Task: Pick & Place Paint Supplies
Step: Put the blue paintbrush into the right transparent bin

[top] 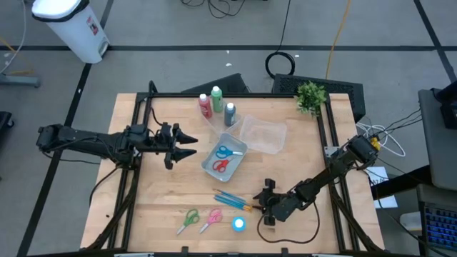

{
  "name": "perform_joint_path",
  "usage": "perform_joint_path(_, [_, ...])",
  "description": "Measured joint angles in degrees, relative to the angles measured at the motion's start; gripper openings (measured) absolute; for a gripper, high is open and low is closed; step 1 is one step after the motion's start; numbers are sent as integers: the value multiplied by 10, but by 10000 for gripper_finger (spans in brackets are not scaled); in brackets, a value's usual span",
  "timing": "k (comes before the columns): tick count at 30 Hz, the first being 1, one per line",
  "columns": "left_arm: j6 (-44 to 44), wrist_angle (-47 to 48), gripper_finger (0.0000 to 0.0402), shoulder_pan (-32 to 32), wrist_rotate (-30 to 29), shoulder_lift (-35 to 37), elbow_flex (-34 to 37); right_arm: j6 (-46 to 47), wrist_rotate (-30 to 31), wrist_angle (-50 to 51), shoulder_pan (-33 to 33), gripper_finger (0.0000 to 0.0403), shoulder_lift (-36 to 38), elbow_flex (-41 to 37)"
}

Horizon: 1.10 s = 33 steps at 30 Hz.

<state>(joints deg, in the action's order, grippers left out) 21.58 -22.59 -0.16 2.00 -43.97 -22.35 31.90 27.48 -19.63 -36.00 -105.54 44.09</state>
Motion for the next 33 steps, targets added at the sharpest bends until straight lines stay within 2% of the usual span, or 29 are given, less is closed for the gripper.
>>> perform_joint_path(11, [-3,0,257,0,0,0,0,-1,2,4,3,121,-3,0])
perform_joint_path(16, [-3,0,257,0,0,0,0,-26,25,7,4,106,-4,-1])
perform_joint_path(33, [-3,0,257,0,0,0,0,-56,23,8,19,18,-5,-1])
